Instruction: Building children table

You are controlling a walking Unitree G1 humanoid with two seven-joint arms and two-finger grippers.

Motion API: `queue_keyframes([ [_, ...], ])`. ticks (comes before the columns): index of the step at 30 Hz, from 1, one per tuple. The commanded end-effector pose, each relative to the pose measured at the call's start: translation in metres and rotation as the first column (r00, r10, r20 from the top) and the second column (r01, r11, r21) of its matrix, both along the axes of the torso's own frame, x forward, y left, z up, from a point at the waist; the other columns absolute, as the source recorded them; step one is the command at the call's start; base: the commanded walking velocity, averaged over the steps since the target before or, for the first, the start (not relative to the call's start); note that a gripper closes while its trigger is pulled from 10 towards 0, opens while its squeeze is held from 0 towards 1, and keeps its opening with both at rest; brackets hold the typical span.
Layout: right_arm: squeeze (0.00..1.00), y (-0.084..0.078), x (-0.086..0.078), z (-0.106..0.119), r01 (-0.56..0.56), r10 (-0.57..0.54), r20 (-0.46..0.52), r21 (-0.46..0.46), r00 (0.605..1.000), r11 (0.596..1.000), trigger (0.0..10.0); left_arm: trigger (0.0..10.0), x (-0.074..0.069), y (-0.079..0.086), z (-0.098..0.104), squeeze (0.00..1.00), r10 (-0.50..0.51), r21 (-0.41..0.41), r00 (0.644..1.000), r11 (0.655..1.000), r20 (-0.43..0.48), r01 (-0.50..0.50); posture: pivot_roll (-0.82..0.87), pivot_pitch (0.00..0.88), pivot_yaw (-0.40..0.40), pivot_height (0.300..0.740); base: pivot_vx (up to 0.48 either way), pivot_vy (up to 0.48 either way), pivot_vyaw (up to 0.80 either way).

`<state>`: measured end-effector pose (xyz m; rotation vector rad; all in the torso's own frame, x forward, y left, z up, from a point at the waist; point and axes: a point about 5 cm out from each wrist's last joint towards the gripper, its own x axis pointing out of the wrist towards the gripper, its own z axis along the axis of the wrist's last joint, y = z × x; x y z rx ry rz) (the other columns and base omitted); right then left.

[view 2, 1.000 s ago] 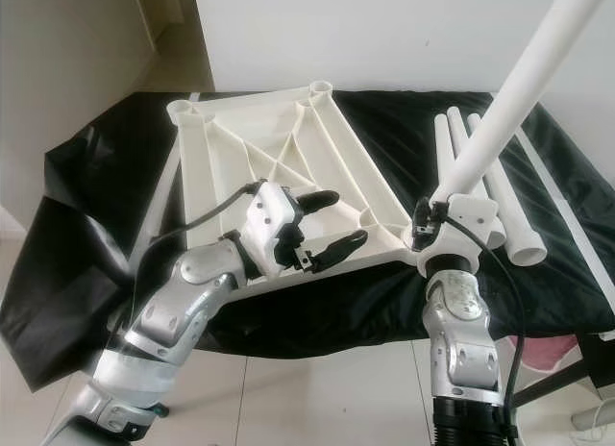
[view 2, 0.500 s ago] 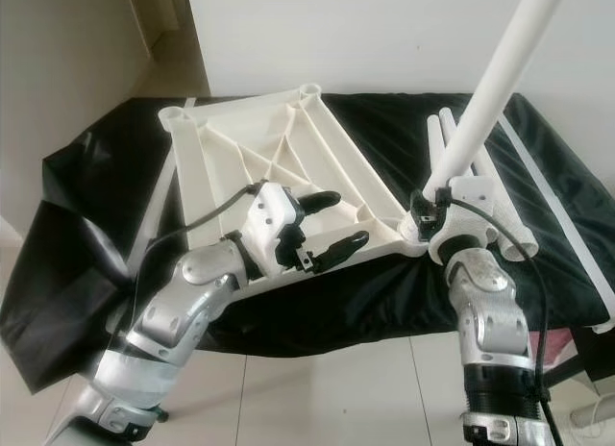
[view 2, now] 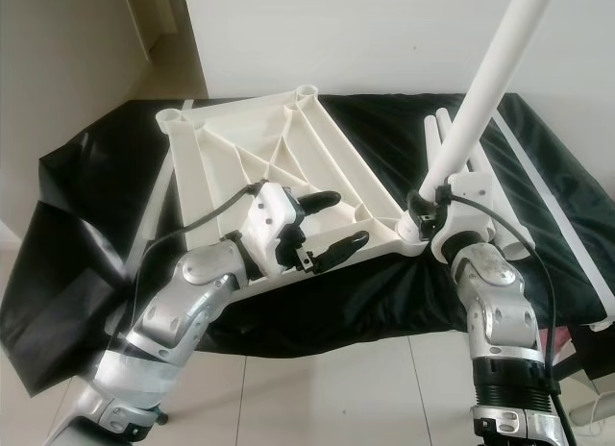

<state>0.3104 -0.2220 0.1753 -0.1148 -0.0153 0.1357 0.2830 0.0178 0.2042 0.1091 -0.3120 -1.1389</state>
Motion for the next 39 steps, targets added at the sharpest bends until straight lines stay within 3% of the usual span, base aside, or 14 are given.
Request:
queue_keyframes([
  [1,0.0,0.015,-0.005,-0.033,-0.094,0.095,-0.143,0.013,0.985,0.995,10.0,10.0,0.001,0.001,0.002,0.0,0.006,0.012,1.0,1.0,0.015,-0.007,-0.11,0.05,0.041,0.74,0.0,0.0,0.0],
  [5,0.0,0.016,-0.01,-0.033,-0.174,0.174,-0.133,0.014,0.976,0.985,10.0,10.0,0.001,0.0,0.002,0.0,0.005,0.01,1.0,1.0,0.015,-0.006,-0.12,0.056,0.044,0.74,0.0,0.0,0.0],
  [13,0.0,-0.001,-0.016,-0.027,-0.345,0.342,-0.104,-0.011,0.934,0.939,10.0,10.0,0.002,-0.001,0.003,0.0,0.005,0.007,1.0,1.0,0.017,-0.005,-0.11,0.059,0.043,0.74,0.0,0.0,0.0],
  [20,0.0,-0.006,-0.012,-0.022,-0.406,0.407,-0.092,0.032,0.909,0.913,10.0,10.0,0.002,0.0,0.004,0.0,0.011,0.004,1.0,1.0,0.019,-0.011,-0.11,0.061,0.04,0.74,0.0,0.0,0.0],
  [25,0.0,-0.007,-0.01,-0.02,-0.423,0.426,-0.094,0.057,0.9,0.905,10.0,10.0,0.002,0.0,0.005,0.0,0.013,0.003,1.0,1.0,0.02,-0.013,-0.11,0.061,0.041,0.74,0.0,0.0,0.0],
  [34,0.0,-0.012,0.012,-0.016,-0.327,0.361,-0.148,0.213,0.921,0.921,10.0,10.0,0.003,0.001,0.005,0.0,0.02,0.002,1.0,1.0,0.022,-0.02,-0.1,0.062,0.04,0.74,0.0,0.0,0.0],
  [37,0.0,-0.01,0.014,-0.017,-0.362,0.391,-0.158,0.184,0.907,0.914,10.0,10.0,0.002,0.001,0.005,0.0,0.021,0.003,1.0,1.0,0.021,-0.021,-0.1,0.063,0.04,0.74,0.0,0.0,0.0],
  [39,0.0,-0.007,0.011,-0.018,-0.413,0.425,-0.146,0.105,0.893,0.905,10.0,10.0,0.002,0.002,0.005,0.0,0.022,0.002,1.0,1.0,0.021,-0.022,-0.1,0.064,0.038,0.74,0.0,0.0,0.0],
])
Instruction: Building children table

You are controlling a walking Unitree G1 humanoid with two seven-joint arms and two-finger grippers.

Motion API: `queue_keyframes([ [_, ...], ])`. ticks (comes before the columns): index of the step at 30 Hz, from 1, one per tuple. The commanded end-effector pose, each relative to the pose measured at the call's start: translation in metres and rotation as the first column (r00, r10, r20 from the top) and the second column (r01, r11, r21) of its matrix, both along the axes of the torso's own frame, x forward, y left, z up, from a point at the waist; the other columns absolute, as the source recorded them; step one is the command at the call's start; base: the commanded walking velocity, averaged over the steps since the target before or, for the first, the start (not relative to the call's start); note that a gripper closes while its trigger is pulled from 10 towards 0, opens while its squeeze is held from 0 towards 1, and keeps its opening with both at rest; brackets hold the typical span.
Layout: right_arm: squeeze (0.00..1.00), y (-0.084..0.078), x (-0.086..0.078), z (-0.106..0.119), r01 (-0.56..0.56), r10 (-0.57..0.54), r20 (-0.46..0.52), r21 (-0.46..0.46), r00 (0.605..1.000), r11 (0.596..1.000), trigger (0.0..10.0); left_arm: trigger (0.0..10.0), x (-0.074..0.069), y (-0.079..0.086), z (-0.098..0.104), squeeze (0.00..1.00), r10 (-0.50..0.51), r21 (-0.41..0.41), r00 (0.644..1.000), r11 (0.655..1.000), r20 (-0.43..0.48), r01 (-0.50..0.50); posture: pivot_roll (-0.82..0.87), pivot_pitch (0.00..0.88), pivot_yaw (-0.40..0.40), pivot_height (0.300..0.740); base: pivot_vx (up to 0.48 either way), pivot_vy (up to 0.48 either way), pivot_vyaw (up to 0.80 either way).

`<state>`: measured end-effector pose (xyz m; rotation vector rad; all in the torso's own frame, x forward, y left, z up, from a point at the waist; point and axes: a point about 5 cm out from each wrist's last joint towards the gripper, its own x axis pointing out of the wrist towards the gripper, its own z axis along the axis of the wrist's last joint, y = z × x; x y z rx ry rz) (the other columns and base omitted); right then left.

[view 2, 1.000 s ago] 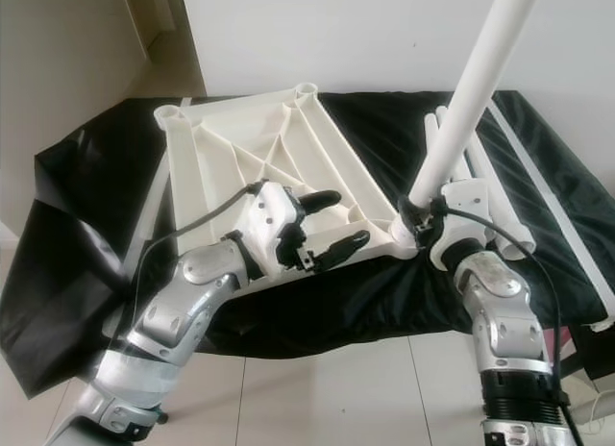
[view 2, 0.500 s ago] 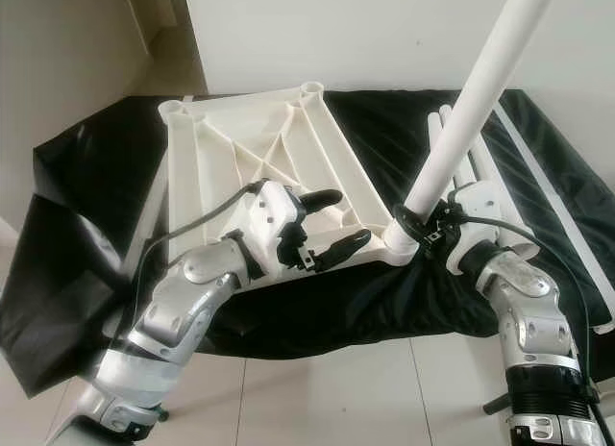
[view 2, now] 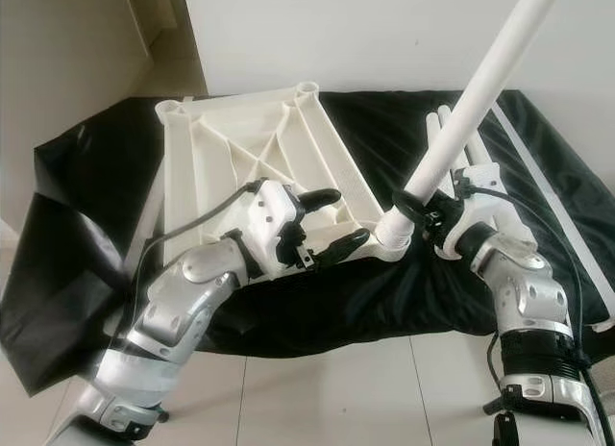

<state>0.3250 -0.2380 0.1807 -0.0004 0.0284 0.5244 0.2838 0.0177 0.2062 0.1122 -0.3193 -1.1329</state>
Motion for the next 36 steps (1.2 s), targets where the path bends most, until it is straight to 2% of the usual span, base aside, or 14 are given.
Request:
queue_keyframes([
  [1,0.0,0.009,-0.004,-0.023,-0.057,0.053,-0.085,-0.046,0.995,0.997,10.0,10.0,0.001,0.002,0.003,0.0,0.016,0.005,1.0,1.0,0.013,-0.016,-0.1,0.064,0.038,0.74,0.0,0.0,0.0],
  [4,0.0,0.012,-0.007,-0.024,-0.093,0.089,-0.053,-0.084,0.995,0.992,10.0,10.0,0.002,0.002,0.003,0.0,0.018,0.006,1.0,1.0,0.014,-0.018,-0.1,0.064,0.037,0.74,0.0,0.0,0.0],
  [9,0.0,0.018,-0.014,-0.023,-0.194,0.189,-0.051,-0.144,0.981,0.97,10.0,10.0,0.002,0.002,0.003,0.0,0.021,0.004,1.0,1.0,0.013,-0.021,-0.1,0.063,0.037,0.74,0.0,0.0,0.0],
  [18,0.0,0.005,-0.008,-0.021,-0.193,0.177,-0.096,-0.198,0.98,0.961,10.0,10.0,0.002,0.001,0.003,0.0,0.017,0.002,1.0,1.0,0.015,-0.017,-0.1,0.055,0.039,0.74,0.0,0.0,0.0],
  [21,0.0,0.004,-0.007,-0.019,-0.268,0.242,-0.131,-0.236,0.961,0.934,10.0,10.0,0.001,0.0,0.003,0.0,0.013,0.004,1.0,1.0,0.016,-0.013,-0.1,0.049,0.038,0.74,0.0,0.0,0.0],
  [26,0.0,0.005,-0.007,-0.018,-0.295,0.267,-0.138,-0.246,0.954,0.923,10.0,10.0,0.001,0.0,0.003,0.0,0.013,0.003,1.0,1.0,0.017,-0.013,-0.1,0.045,0.037,0.74,0.0,0.0,0.0],
  [27,0.0,0.008,-0.007,-0.016,-0.338,0.31,-0.146,-0.253,0.94,0.906,10.0,10.0,0.001,0.0,0.003,0.0,0.012,0.003,1.0,1.0,0.018,-0.012,-0.09,0.039,0.034,0.74,0.0,0.0,0.0],
  [31,0.0,0.011,-0.006,-0.014,-0.392,0.362,-0.157,-0.261,0.919,0.882,10.0,10.0,0.001,-0.001,0.004,0.0,0.011,0.001,1.0,1.0,0.019,-0.011,-0.09,0.035,0.033,0.74,0.0,0.0,0.0],
  [36,0.0,0.012,0.0,-0.012,-0.393,0.363,-0.161,-0.238,0.918,0.888,10.0,10.0,0.001,-0.001,0.004,0.0,0.013,0.0,1.0,1.0,0.02,-0.013,-0.09,0.027,0.033,0.74,0.0,0.0,0.0],
])
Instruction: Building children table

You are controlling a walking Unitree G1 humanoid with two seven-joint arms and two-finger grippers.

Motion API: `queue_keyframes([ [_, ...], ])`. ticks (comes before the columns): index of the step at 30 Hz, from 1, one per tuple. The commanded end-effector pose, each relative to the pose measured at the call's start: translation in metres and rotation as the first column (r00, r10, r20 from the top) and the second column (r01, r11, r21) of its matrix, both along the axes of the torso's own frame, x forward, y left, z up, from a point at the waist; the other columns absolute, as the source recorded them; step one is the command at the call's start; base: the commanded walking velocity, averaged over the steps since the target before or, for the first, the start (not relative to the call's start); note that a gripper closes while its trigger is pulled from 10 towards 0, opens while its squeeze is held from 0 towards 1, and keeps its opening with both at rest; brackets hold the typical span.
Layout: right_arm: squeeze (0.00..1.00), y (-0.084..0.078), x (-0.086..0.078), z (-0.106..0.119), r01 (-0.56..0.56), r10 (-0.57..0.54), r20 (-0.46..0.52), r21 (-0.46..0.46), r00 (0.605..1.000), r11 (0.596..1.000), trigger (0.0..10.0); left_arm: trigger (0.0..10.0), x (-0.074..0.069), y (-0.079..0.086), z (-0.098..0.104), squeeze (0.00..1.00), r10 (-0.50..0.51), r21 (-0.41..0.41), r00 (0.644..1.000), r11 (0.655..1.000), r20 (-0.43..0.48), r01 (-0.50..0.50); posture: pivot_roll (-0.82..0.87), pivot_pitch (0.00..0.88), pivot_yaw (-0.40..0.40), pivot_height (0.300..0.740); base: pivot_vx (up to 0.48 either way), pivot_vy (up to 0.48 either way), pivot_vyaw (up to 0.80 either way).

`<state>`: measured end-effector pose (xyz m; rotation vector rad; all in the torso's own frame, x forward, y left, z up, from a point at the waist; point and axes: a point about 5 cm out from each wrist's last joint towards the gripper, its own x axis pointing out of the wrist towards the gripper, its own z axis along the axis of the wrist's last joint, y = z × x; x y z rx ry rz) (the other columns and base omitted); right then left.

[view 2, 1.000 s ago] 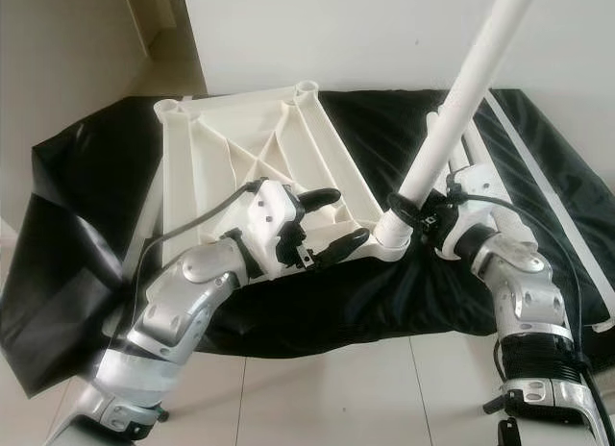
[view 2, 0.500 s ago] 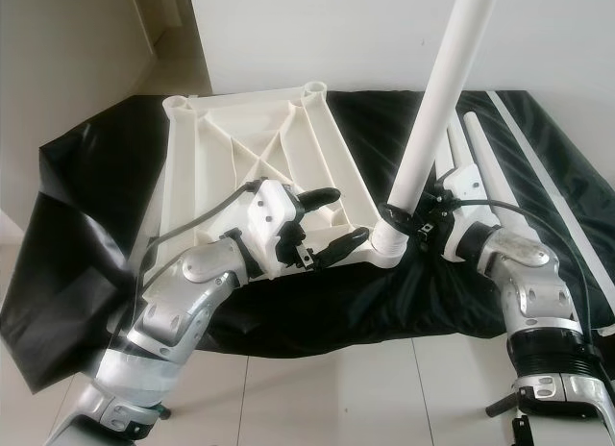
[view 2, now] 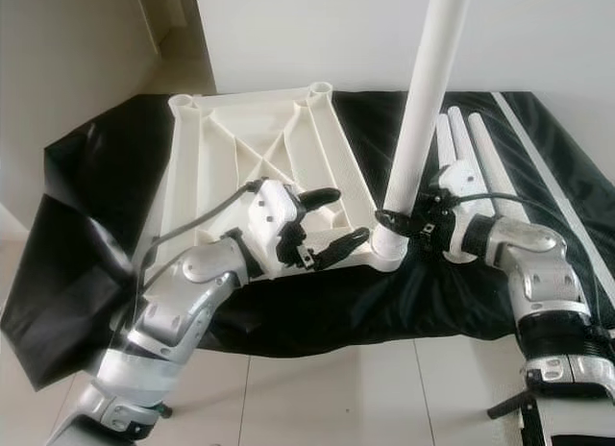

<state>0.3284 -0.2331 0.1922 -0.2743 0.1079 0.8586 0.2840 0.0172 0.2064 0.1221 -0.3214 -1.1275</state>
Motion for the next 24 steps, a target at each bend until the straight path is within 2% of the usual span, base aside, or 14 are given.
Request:
queue_keyframes([
  [1,0.0,0.007,-0.003,-0.023,-0.038,0.037,-0.11,-0.014,0.993,0.999,10.0,10.0,0.0,0.0,0.003,0.0,0.007,-0.006,1.0,1.0,0.013,-0.007,-0.09,0.027,0.033,0.74,0.0,0.0,0.0],
  [5,0.0,0.002,0.012,-0.024,0.08,-0.069,-0.192,0.052,0.979,0.995,10.0,10.0,0.0,-0.001,0.004,0.0,0.005,-0.008,1.0,1.0,0.015,-0.005,-0.09,0.024,0.031,0.74,0.0,0.0,0.0],
  [8,0.0,0.001,0.013,-0.026,0.099,-0.08,-0.237,0.07,0.968,0.993,10.0,10.0,0.0,-0.001,0.004,0.0,0.005,-0.008,1.0,1.0,0.015,-0.005,-0.09,0.023,0.032,0.74,0.0,0.0,0.0],
  [11,0.0,0.004,0.011,-0.023,0.036,-0.028,-0.19,0.04,0.981,0.999,10.0,10.0,0.0,-0.001,0.004,0.0,0.006,-0.009,1.0,1.0,0.016,-0.006,-0.09,0.025,0.03,0.74,0.0,0.0,0.0],
  [17,0.0,0.004,0.008,-0.027,0.001,-0.002,-0.157,-0.009,0.988,1.0,10.0,10.0,0.0,-0.002,0.004,0.0,0.009,-0.011,1.0,1.0,0.017,-0.008,-0.09,0.026,0.027,0.74,0.0,0.0,0.0],
  [22,0.0,0.004,0.005,-0.034,0.013,-0.018,-0.134,-0.038,0.991,0.999,10.0,10.0,0.0,-0.001,0.004,0.0,0.015,-0.013,1.0,1.0,0.016,-0.014,-0.09,0.032,0.024,0.74,0.0,0.0,0.0],
  [24,0.0,0.002,0.002,-0.038,0.033,-0.038,-0.094,-0.055,0.995,0.998,10.0,10.0,0.0,0.0,0.004,0.0,0.017,-0.013,1.0,1.0,0.015,-0.017,-0.09,0.038,0.026,0.74,0.0,0.0,0.0],
])
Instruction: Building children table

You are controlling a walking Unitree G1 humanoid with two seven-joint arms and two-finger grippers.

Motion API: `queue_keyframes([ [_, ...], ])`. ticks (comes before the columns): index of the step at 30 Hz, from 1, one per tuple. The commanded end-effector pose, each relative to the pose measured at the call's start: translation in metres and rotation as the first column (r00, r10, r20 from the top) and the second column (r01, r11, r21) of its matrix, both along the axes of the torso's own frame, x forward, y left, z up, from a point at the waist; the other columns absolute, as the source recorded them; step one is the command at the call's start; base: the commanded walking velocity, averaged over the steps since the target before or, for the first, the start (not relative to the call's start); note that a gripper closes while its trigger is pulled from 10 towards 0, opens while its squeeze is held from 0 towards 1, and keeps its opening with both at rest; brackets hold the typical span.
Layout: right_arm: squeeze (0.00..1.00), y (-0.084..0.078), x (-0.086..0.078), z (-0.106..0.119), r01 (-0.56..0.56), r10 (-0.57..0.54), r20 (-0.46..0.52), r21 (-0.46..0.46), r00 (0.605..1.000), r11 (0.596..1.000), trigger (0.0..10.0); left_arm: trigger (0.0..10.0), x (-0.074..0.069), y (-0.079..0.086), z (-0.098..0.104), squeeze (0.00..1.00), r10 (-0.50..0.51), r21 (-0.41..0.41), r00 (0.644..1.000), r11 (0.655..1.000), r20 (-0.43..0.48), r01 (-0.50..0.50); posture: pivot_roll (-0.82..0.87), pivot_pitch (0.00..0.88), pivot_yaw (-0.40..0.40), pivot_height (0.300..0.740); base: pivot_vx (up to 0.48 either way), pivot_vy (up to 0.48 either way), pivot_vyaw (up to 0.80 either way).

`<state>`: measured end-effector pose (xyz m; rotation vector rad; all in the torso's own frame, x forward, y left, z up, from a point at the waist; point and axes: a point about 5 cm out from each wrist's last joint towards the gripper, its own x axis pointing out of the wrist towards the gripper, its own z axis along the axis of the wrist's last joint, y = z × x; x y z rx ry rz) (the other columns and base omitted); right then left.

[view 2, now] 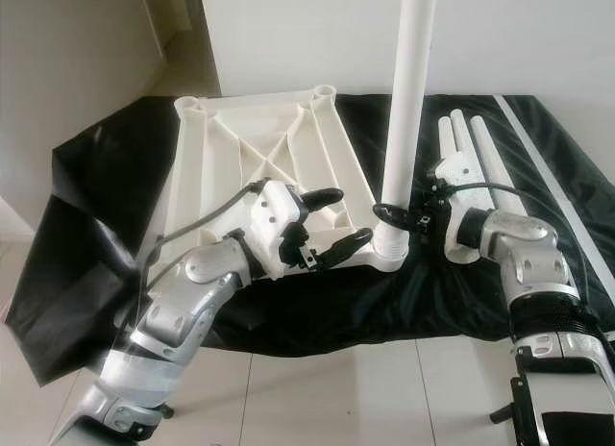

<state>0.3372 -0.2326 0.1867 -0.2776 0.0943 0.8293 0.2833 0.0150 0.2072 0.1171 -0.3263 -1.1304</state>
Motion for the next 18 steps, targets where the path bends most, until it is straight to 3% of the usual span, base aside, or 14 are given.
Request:
queue_keyframes([
  [1,0.0,0.002,-0.007,-0.033,0.006,-0.012,-0.112,-0.054,0.994,0.999,10.0,10.0,0.0,0.002,0.003,0.0,0.021,-0.008,1.0,1.0,0.013,-0.021,-0.09,0.038,0.026,0.74,0.0,0.0,0.0],
  [12,0.0,-0.014,-0.013,-0.044,0.143,-0.142,-0.064,0.005,0.988,0.99,10.0,10.0,0.002,0.004,0.004,0.0,0.024,-0.004,1.0,1.0,0.013,-0.024,-0.09,0.052,0.039,0.74,0.0,0.0,0.0],
  [14,0.0,-0.012,-0.011,-0.023,0.178,-0.182,0.017,0.134,0.983,0.975,10.0,10.0,0.002,0.004,0.004,0.0,0.025,-0.004,1.0,1.0,0.012,-0.025,-0.09,0.059,0.04,0.74,0.0,0.0,0.0],
  [18,0.0,-0.01,-0.01,0.003,0.188,-0.208,0.094,0.182,0.974,0.965,10.0,10.0,0.002,0.004,0.004,0.0,0.026,-0.003,1.0,1.0,0.014,-0.026,-0.09,0.061,0.039,0.74,0.0,0.0,0.0],
])
